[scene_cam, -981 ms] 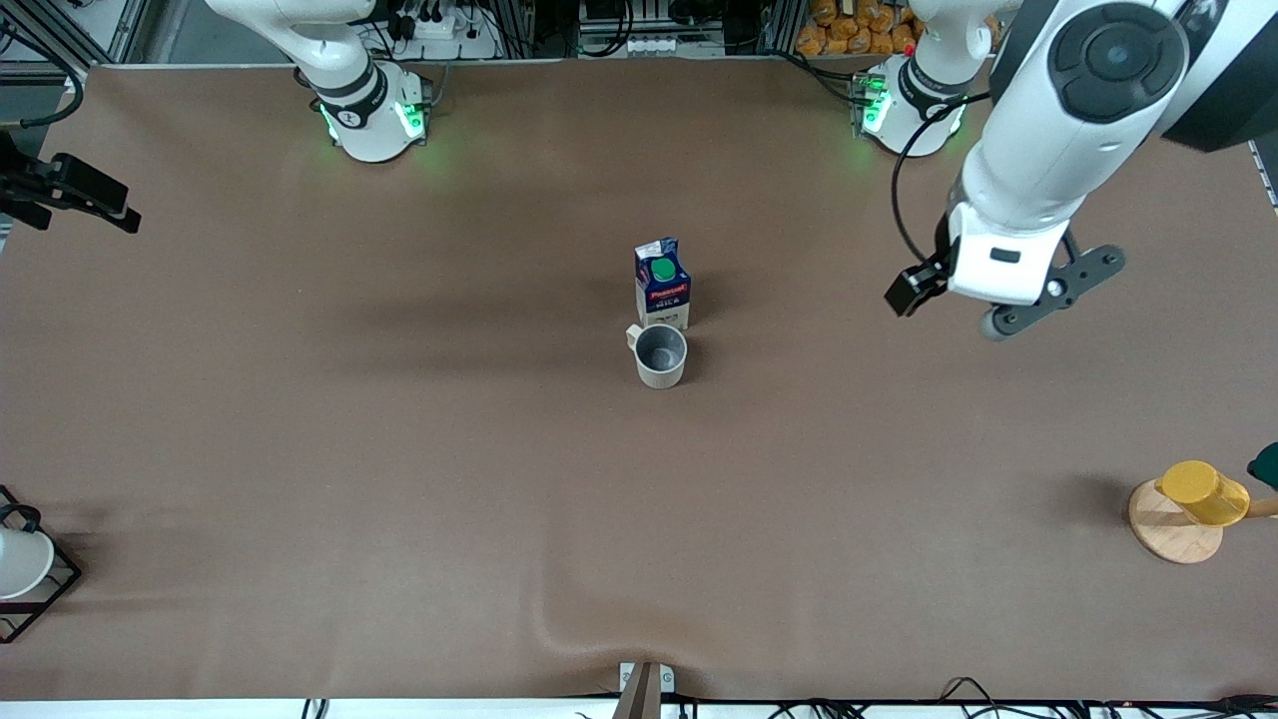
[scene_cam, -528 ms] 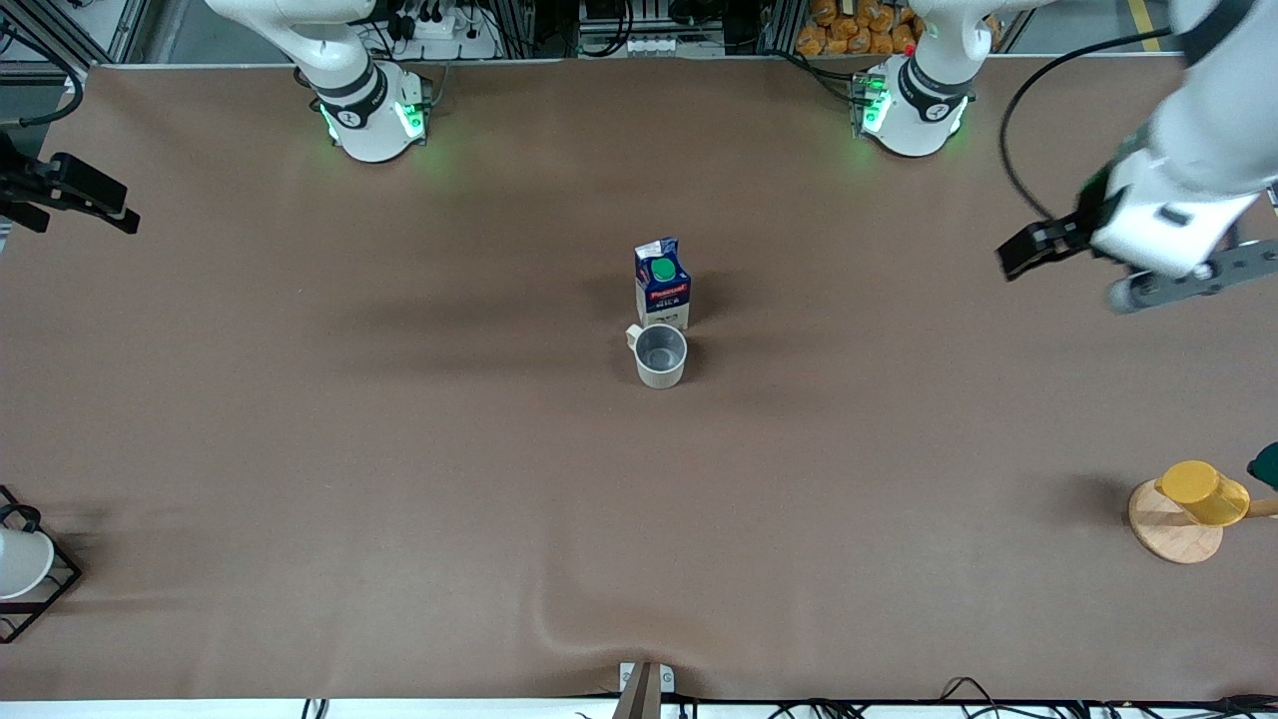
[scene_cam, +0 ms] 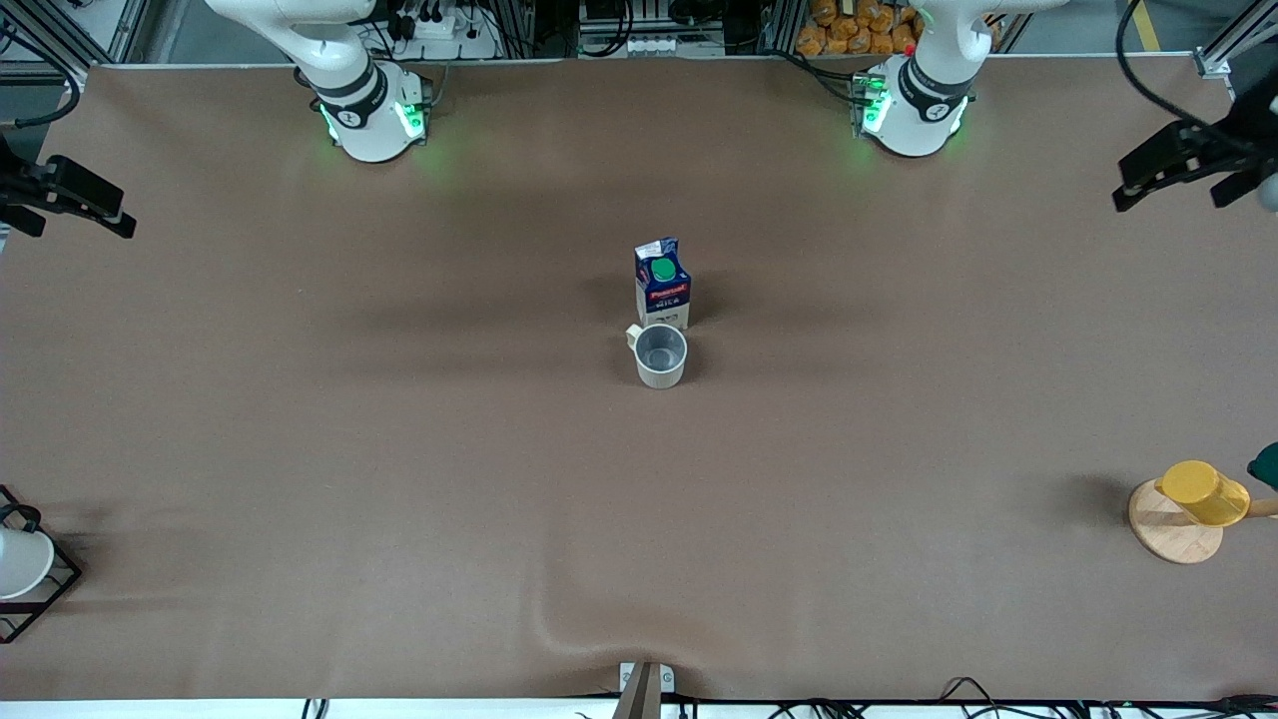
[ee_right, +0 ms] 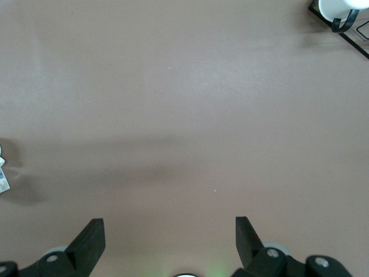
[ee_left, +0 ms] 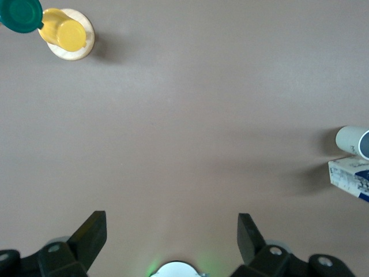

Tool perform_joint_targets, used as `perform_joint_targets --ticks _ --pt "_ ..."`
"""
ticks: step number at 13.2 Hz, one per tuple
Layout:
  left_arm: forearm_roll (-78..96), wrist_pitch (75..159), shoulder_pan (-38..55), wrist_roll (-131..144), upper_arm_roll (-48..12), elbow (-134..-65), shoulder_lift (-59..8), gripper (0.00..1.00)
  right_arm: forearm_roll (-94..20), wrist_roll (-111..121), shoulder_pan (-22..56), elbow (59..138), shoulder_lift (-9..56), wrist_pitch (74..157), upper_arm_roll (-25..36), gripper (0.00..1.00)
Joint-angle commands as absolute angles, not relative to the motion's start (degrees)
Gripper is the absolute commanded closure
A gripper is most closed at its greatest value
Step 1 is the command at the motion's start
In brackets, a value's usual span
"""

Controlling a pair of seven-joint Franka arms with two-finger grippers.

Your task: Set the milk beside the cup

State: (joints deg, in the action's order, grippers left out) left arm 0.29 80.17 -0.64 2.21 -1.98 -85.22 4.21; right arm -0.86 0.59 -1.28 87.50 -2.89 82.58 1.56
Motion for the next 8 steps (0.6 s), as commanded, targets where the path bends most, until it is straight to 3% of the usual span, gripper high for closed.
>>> perform_joint_targets --ticks 1,8 --pt "1.41 79.28 -0.26 -0.7 -0.96 -85.78 5.62 0.0 -0.26 1.23 -1.23 87.19 -2.99 82.53 1.67 0.0" --pt "0.79 78.05 -0.35 -0.53 -2.28 -87.01 4.48 0.0 -0.26 1.23 -1.41 87.62 -3.08 81.91 1.76 0.0"
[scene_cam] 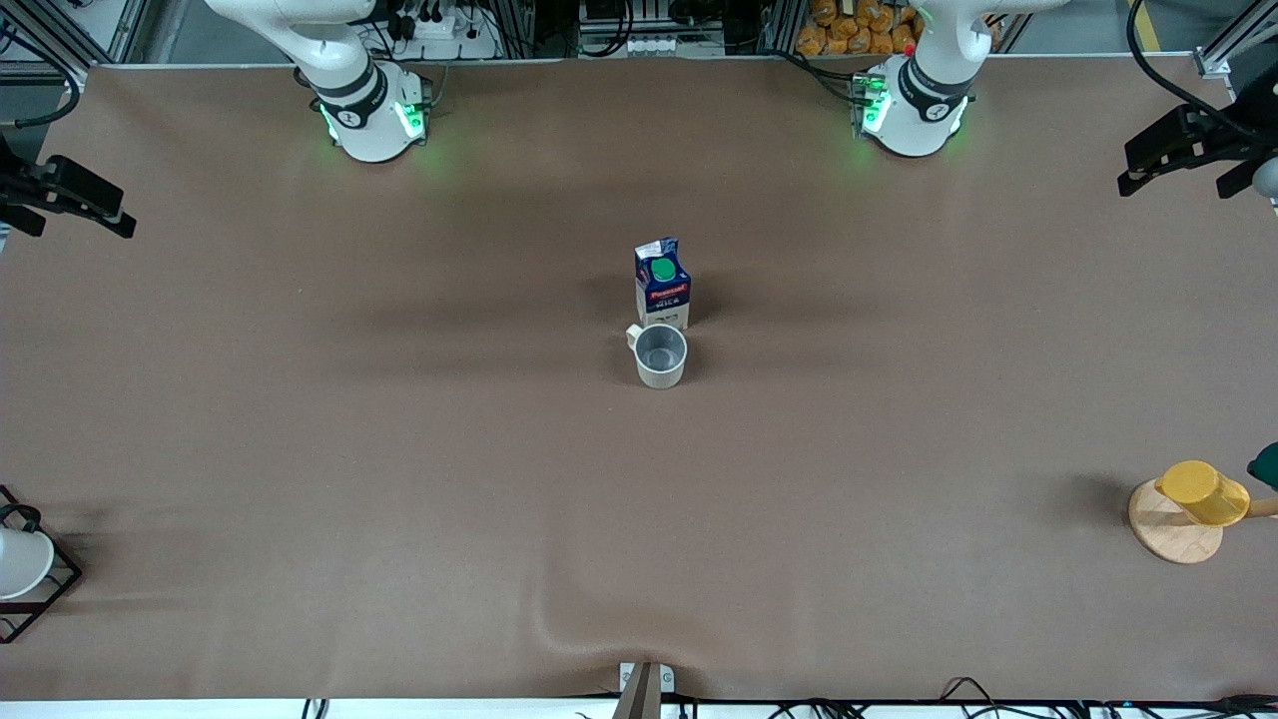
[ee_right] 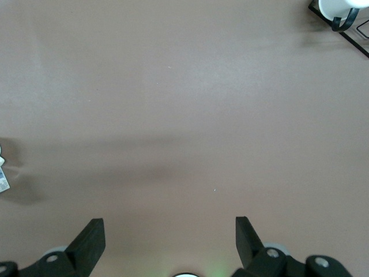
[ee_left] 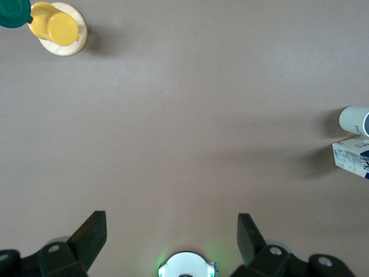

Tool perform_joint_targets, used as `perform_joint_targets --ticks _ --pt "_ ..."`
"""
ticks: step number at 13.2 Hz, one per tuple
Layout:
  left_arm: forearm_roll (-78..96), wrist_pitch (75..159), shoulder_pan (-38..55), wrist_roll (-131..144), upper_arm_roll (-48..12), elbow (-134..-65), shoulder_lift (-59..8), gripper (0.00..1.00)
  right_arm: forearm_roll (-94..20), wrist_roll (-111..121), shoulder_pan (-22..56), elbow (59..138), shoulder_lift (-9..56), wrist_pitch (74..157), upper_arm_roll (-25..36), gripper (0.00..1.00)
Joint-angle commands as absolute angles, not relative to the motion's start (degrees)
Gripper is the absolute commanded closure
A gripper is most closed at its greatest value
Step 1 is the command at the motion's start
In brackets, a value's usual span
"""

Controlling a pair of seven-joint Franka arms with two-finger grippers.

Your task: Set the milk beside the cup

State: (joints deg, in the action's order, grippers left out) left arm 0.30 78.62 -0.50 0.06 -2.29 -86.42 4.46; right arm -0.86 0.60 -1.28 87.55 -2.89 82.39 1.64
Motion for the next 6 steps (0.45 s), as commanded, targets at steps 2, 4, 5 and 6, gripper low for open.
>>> perform_joint_targets --ticks 2,4,5,6 --pt "0.79 78.05 -0.18 -0.61 -2.29 -87.1 4.48 0.0 -0.26 1.23 -1.41 87.8 -3.08 81.57 1.76 0.0" --pt "0.79 78.05 -0.35 -0.53 -2.29 -87.45 4.57 0.0 -0.26 1.14 -1.41 87.8 -3.08 81.65 1.76 0.0" --pt "0.79 78.13 -0.35 -0.53 -2.29 -87.28 4.57 0.0 -0.35 1.14 -1.41 87.8 -2.99 81.56 1.76 0.0" --pt "0.79 78.13 -0.44 -0.61 -2.2 -87.19 4.57 0.0 -0.26 1.23 -1.41 87.8 -2.99 81.56 1.76 0.0"
